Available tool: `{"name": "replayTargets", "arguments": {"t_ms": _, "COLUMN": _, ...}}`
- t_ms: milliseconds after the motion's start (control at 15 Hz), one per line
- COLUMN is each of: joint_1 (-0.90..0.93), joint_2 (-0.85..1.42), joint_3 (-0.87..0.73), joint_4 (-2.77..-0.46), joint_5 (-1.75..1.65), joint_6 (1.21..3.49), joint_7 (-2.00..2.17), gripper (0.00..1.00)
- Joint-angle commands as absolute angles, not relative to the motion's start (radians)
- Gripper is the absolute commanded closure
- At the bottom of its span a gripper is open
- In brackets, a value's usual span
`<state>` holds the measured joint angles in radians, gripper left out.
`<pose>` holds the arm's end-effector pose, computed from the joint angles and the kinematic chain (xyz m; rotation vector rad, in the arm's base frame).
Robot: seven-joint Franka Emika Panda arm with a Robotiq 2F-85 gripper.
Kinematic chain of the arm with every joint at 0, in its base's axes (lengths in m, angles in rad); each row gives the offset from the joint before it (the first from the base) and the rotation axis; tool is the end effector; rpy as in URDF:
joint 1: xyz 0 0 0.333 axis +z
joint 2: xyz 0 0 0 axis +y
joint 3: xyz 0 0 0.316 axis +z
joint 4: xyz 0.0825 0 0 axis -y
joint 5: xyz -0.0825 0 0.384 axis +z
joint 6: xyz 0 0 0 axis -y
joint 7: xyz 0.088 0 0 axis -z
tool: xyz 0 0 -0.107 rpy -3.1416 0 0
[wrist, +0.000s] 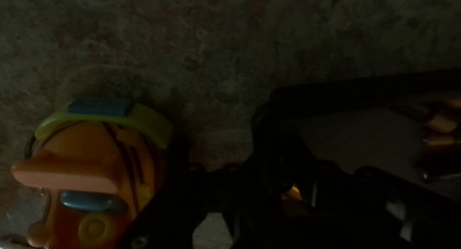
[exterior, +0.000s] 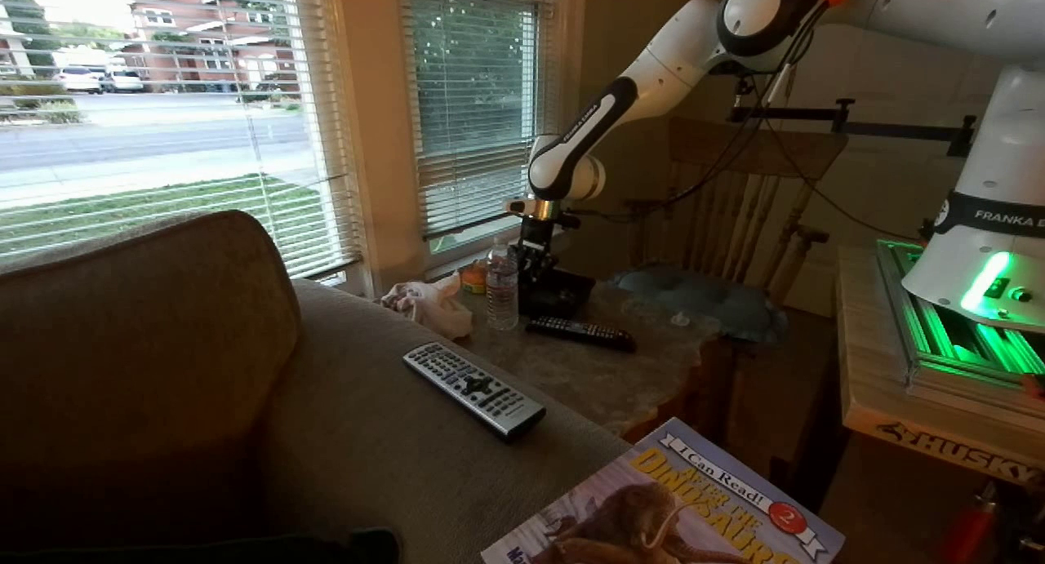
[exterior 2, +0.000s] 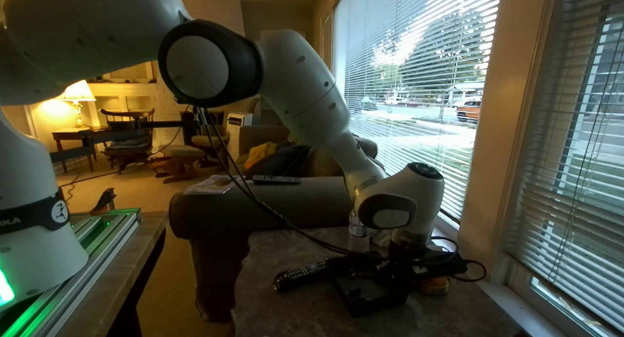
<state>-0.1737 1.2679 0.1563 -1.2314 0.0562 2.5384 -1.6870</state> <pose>0.7163 -0.0405 -0.0068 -2.2195 -2.0915 -0.2560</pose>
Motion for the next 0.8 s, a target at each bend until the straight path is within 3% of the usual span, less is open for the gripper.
{"name": "replayTargets", "arguments": {"t_ms": 0, "joint_1": -0.183, "joint_2": 1.282, "joint_3": 0.174, "joint_4": -1.223, "joint_5": 0.053, "joint_6": 2.528, "joint_7": -1.654, "gripper": 0.95}}
{"name": "replayTargets", "arguments": {"t_ms": 467, "joint_1": -0.174, "joint_2": 1.244, "joint_3": 0.159, "joint_4": -1.298, "joint_5": 0.068, "joint_6": 2.569, "joint_7": -1.615, "gripper": 0.95}}
{"name": "replayTargets", "arguments": {"t_ms": 533, "joint_1": -0.187, "joint_2": 1.271, "joint_3": 0.168, "joint_4": -1.234, "joint_5": 0.038, "joint_6": 2.536, "joint_7": -1.63, "gripper": 0.8}}
{"name": "replayTargets", "arguments": {"t_ms": 733, "joint_1": -0.188, "joint_2": 1.266, "joint_3": 0.168, "joint_4": -1.244, "joint_5": 0.038, "joint_6": 2.542, "joint_7": -1.629, "gripper": 0.8}}
